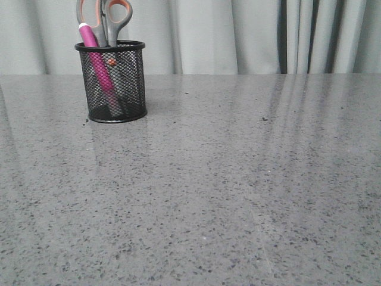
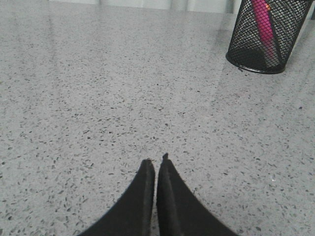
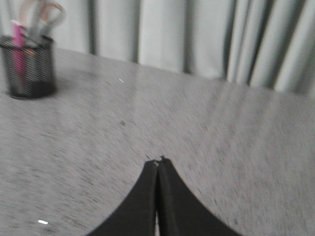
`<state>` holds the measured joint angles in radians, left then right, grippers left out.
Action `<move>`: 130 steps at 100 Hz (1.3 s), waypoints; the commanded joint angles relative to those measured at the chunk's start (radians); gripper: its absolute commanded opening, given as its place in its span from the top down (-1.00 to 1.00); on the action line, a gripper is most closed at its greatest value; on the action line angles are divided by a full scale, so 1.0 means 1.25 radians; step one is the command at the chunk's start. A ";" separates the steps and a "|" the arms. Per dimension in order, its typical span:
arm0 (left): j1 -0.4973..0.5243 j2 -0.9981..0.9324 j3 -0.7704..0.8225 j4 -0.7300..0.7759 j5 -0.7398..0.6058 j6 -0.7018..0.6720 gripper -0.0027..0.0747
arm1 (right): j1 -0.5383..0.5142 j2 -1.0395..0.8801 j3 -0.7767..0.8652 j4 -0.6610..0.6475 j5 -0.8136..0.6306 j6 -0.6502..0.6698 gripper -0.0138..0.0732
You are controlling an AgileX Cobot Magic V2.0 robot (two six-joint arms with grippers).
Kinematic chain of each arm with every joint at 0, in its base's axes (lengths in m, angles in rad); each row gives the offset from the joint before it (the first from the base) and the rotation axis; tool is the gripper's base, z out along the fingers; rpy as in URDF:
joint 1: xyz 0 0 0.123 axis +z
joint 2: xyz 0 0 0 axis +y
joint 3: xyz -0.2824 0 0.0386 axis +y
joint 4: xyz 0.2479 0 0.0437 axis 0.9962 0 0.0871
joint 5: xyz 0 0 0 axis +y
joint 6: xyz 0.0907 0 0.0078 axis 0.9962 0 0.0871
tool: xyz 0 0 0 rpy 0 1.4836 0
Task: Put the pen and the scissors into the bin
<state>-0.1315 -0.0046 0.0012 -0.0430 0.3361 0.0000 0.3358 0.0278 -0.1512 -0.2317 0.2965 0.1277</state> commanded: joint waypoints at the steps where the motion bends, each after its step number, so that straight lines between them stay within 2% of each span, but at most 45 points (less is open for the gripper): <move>1: 0.003 -0.026 0.035 -0.001 -0.032 -0.009 0.98 | -0.090 0.026 0.082 0.014 -0.213 -0.003 0.84; 8: 0.003 -0.026 0.035 -0.001 -0.032 -0.009 0.98 | -0.145 0.026 0.146 0.014 -0.295 -0.003 0.84; 12: 0.003 -0.026 0.035 -0.001 -0.032 -0.009 0.98 | -0.166 0.021 0.137 0.014 -0.225 -0.004 0.84; 20: 0.003 -0.026 0.035 -0.001 -0.032 -0.009 0.98 | -0.181 0.012 0.141 0.041 -0.179 -0.005 0.84; 37: 0.003 -0.026 0.035 -0.001 -0.032 -0.009 0.98 | -0.182 -0.049 0.141 0.088 -0.003 -0.010 0.84; 52: 0.003 -0.026 0.035 -0.001 -0.032 -0.009 0.98 | -0.182 -0.047 0.141 0.090 -0.009 -0.052 0.84; 130: 0.003 -0.026 0.035 -0.001 -0.032 -0.009 0.98 | -0.182 -0.047 0.141 0.105 -0.008 -0.052 0.84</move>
<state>-0.1315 -0.0046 0.0012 -0.0424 0.3382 0.0000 0.1123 -0.0107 0.0102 -0.1026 0.3293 0.0736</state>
